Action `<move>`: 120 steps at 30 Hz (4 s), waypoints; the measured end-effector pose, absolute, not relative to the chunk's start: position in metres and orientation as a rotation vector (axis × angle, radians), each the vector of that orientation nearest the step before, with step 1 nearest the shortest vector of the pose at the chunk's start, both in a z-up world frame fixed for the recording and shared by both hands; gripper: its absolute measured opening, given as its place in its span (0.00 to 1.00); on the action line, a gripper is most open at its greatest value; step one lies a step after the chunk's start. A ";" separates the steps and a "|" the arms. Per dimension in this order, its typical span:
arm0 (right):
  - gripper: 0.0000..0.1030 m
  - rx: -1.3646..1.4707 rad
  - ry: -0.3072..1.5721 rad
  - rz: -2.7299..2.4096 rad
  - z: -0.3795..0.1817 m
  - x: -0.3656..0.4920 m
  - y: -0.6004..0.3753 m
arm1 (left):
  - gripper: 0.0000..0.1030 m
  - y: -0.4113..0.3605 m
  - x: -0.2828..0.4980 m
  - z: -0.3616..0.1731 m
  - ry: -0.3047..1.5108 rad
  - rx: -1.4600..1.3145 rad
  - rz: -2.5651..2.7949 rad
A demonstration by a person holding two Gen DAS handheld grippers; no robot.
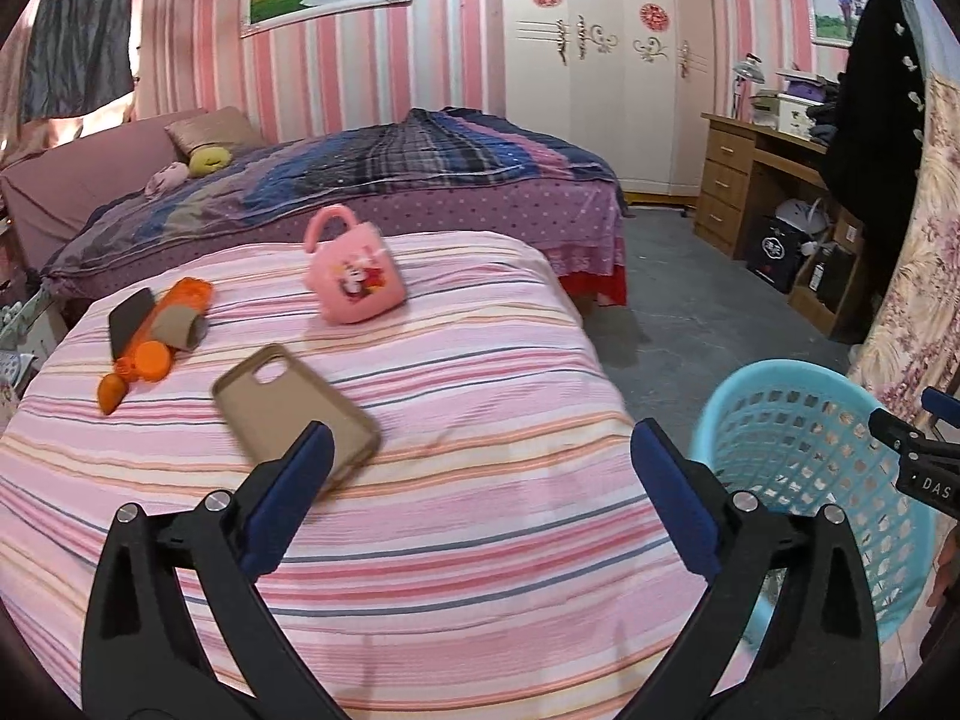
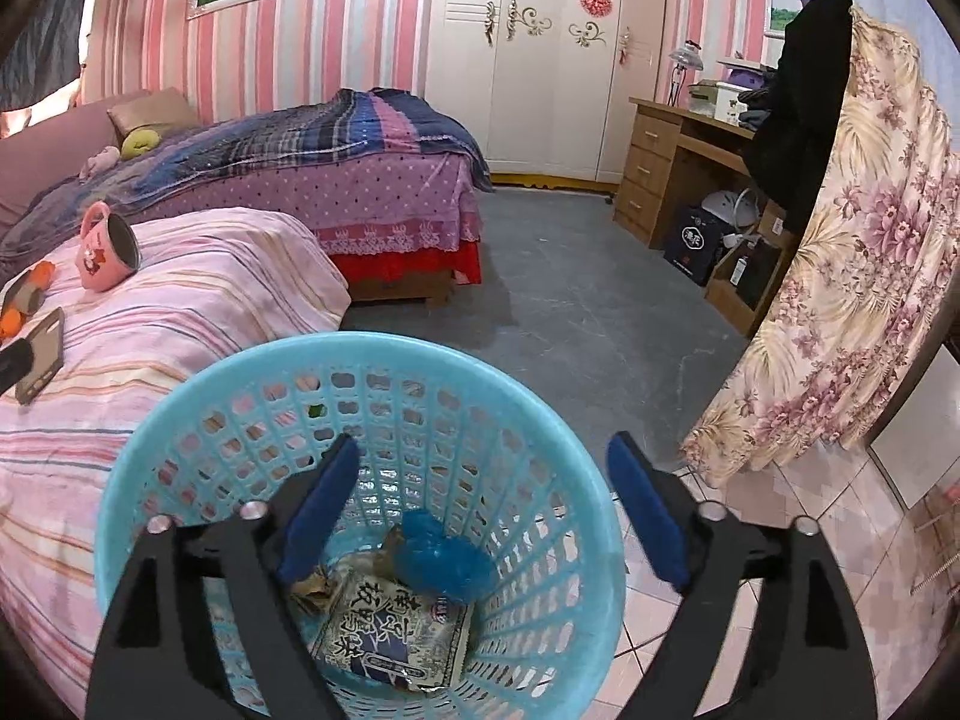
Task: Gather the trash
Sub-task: 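Move both open grippers back over the bed, then grasp the orange fruit with the left gripper, then grasp the orange round lid with the right gripper while the left holds the fruit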
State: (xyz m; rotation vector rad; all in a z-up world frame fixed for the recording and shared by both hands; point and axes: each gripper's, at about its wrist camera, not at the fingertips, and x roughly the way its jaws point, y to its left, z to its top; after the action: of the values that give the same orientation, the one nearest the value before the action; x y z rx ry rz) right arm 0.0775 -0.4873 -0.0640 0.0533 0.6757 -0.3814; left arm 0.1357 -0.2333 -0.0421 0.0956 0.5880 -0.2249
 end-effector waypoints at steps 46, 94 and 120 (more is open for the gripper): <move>0.91 -0.047 0.636 -0.032 -0.034 0.212 -0.224 | 0.95 0.043 0.226 -0.019 0.591 0.004 0.070; 0.94 -0.069 0.677 0.041 -0.070 0.266 -0.172 | 0.26 0.108 0.274 -0.075 0.756 -0.013 0.050; 0.66 -0.126 0.790 0.339 -0.079 0.348 -0.003 | 0.26 0.206 0.257 -0.049 0.690 -0.093 0.222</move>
State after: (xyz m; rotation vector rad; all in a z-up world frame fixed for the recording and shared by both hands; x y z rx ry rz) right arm 0.3480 -0.0032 -0.0786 -0.1263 0.7895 0.3386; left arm 0.2573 0.2060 -0.0486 -0.0934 0.6898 0.2219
